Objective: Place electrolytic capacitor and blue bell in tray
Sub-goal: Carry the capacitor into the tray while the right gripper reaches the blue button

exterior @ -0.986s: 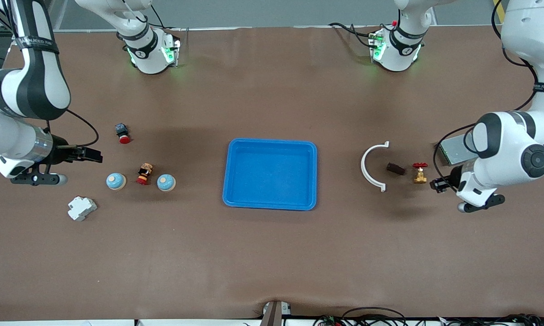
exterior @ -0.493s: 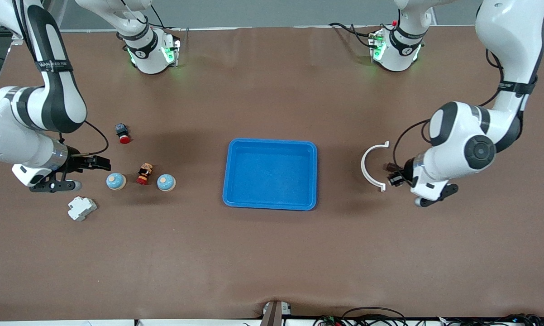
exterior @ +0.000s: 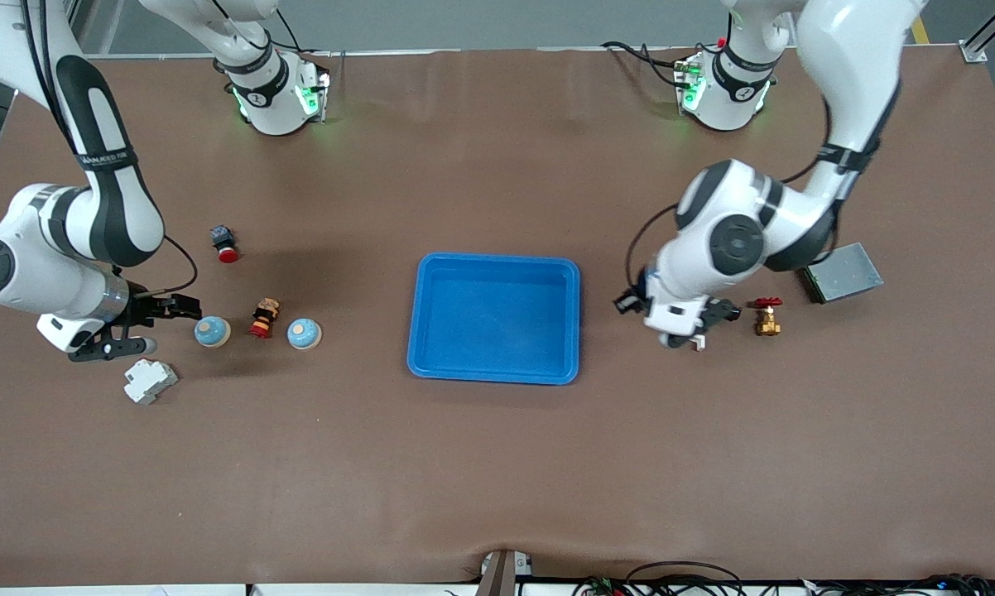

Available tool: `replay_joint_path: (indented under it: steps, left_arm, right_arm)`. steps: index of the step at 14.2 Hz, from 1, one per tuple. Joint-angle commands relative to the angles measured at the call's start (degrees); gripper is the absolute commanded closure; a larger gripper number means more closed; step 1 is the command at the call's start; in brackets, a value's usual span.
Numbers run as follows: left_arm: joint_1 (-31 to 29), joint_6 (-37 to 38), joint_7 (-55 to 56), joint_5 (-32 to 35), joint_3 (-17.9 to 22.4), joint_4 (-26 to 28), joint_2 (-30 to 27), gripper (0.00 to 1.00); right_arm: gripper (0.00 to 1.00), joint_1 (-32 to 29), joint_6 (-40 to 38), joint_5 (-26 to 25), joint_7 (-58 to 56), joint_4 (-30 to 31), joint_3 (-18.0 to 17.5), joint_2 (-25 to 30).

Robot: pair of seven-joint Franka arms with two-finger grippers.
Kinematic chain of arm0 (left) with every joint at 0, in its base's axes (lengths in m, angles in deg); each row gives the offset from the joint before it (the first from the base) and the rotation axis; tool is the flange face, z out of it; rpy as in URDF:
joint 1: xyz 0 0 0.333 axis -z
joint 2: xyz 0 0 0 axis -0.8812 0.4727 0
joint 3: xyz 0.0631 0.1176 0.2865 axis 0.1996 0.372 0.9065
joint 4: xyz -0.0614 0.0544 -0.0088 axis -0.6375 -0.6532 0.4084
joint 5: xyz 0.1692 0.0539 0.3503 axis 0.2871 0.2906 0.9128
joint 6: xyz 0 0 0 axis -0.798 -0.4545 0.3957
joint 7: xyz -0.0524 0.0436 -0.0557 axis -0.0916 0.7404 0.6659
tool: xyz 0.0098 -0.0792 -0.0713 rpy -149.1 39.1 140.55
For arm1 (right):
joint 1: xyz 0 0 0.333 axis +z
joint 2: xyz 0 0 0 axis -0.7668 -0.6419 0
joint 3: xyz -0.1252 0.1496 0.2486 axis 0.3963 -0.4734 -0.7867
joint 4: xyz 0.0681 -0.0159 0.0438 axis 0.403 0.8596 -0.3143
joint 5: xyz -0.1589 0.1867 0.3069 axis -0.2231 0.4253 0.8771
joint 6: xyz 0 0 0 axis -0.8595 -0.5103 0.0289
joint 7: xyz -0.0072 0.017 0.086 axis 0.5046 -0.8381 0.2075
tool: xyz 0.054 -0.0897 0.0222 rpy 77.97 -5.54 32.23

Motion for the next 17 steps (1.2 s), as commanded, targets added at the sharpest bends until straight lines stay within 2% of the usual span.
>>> replay_joint_path:
  steps: [1, 4, 8, 11, 12, 13, 14, 15, 17]
  left_arm:
    - [4.3, 0.3, 8.2, 0.9, 0.3, -6.6, 5.5, 1.00]
    - [8.6, -0.1, 14.9, 0.9, 0.5, -9.9, 9.8, 1.00]
    - [11.7, -6.1, 24.0, 0.9, 1.6, -10.4, 13.9, 1.00]
    - [15.4, -6.2, 26.0, 0.9, 4.8, -10.3, 15.4, 1.00]
    - [16.7, -6.2, 26.8, 0.9, 5.9, -10.3, 15.5, 0.94]
    - [17.5, -6.2, 27.9, 0.9, 6.8, -10.4, 15.6, 0.77]
    - [17.9, -6.2, 28.6, 0.9, 7.0, -10.4, 15.5, 0.43]
    - [17.9, -6.2, 28.8, 0.9, 7.0, -10.4, 15.5, 0.00]
    - [17.5, -6.1, 29.2, 0.9, 7.0, -10.5, 14.8, 0.00]
  right_arm:
    - [0.00, -0.5, 1.8, -0.2, -0.1, -0.4, -0.5, -2.3]
    - [0.00, -0.4, 2.2, -0.1, -0.1, -0.4, -0.5, -3.5]
    - [0.00, -0.1, 3.6, 0.0, 0.0, -0.5, -0.5, -5.4]
    - [0.00, -0.5, 6.4, 0.3, -0.1, -0.5, -0.5, -7.2]
    - [0.00, -0.5, 7.2, 0.3, -0.1, -0.5, -0.5, -7.8]
    - [0.00, -0.5, 7.3, 0.3, -0.1, -0.5, -0.5, -7.8]
    - [0.00, -0.5, 7.3, 0.3, -0.1, -0.5, -0.5, -7.9]
    - [0.00, -0.5, 7.2, 0.3, -0.1, -0.5, -0.5, -8.0]
    - [0.00, 0.0, 7.1, 0.3, -0.1, -0.4, -0.5, -8.8]
